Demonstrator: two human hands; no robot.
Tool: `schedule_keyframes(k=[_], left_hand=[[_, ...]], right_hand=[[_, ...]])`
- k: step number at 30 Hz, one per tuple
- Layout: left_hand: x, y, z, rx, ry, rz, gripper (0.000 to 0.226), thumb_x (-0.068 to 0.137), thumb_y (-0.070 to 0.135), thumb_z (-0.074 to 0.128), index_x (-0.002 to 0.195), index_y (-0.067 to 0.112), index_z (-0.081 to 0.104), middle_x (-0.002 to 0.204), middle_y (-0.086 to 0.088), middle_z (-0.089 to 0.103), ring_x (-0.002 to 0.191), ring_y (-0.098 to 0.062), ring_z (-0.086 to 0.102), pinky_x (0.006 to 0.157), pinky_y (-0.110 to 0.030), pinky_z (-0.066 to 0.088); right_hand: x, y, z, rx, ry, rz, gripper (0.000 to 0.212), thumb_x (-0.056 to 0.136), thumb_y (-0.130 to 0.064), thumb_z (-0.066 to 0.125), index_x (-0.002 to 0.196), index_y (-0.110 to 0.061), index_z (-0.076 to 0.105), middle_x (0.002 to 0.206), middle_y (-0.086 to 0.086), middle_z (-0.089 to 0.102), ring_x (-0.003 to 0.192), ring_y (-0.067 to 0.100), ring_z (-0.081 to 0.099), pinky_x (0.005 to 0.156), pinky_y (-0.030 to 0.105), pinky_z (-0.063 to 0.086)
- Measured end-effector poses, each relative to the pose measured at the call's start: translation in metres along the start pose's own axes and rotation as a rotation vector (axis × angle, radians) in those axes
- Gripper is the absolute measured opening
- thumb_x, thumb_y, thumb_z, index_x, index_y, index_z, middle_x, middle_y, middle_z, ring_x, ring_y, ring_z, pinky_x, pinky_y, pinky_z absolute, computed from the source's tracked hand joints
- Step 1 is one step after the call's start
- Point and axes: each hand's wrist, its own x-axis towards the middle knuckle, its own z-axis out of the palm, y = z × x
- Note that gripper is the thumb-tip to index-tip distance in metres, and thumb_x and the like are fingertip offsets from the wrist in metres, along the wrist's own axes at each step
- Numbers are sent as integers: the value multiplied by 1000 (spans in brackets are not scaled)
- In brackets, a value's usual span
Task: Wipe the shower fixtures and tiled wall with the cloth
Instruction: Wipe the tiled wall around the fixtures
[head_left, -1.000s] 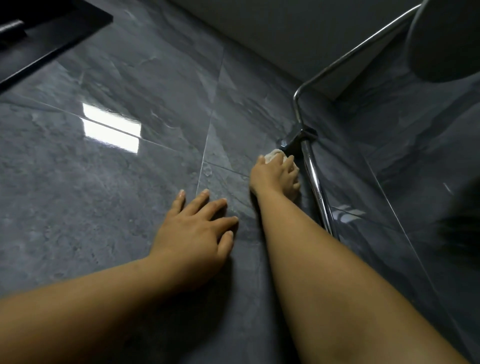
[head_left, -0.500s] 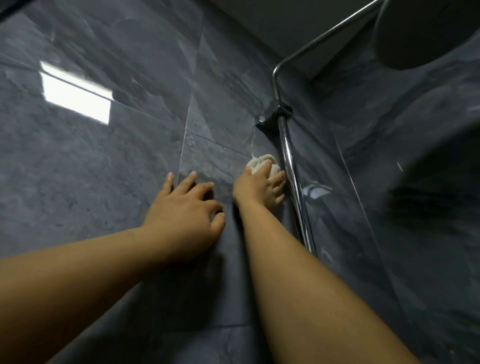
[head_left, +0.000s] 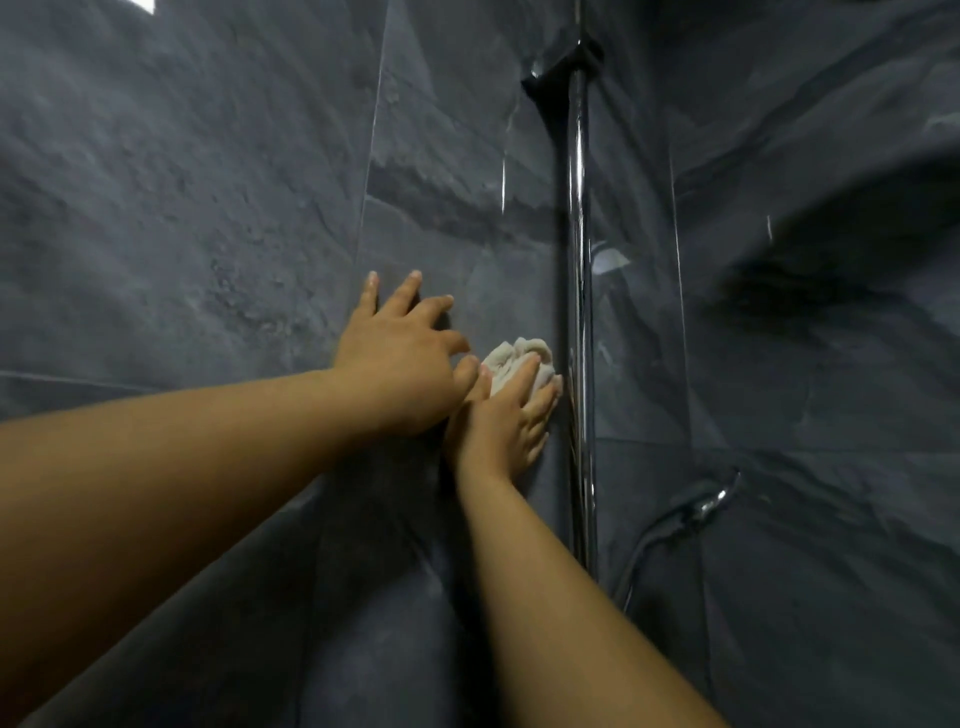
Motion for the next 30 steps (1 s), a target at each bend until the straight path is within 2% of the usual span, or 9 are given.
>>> schedule_keyframes(k=[8,14,19,23,27,30], left_hand=[[-32,-2,32,99,8,46,46,95,49,22,135,38,42,158,-1,4,144,-29,-14,113,-53,-14],[-41,-8,47,264,11,56,56,94,55,16,147,36,13,157,-5,-12,141,-33,-22,110,-58,-18],[-41,-6,45,264,4,56,57,93,56,16,146,36,16,158,-4,-10,142,-33,-20,108,-57,-19],[-40,-8,48,278,13,67,57,93,56,16,146,36,17,158,-5,-10,142,-33,-20,108,-58,-18],[-39,-9,49,285,34,73,59,92,58,16,146,35,17,158,-5,-9,142,-33,-20,108,-59,-17],[-39,-9,53,316,57,84,60,92,59,15,147,35,14,158,-6,-10,142,-34,-20,110,-59,-16]], right_hand=[[-67,52,-3,-41,-36,94,64,98,-44,32,150,-28,-1,158,4,-10,145,19,-1,117,38,7],[-117,99,-2,-60,-40,198,65,96,-45,33,150,-29,0,158,2,-8,145,22,7,116,37,14],[-151,102,-1,-9,-24,343,63,98,-39,36,150,-26,2,158,4,-7,145,23,5,116,37,12],[-137,82,2,30,31,445,60,98,-36,37,150,-27,9,159,4,-3,144,22,4,115,36,7],[-84,56,0,40,39,278,59,98,-37,38,150,-26,12,158,4,-1,144,22,4,114,38,8],[-80,64,6,38,100,156,58,97,-38,38,150,-28,15,159,4,2,144,23,11,114,38,14]])
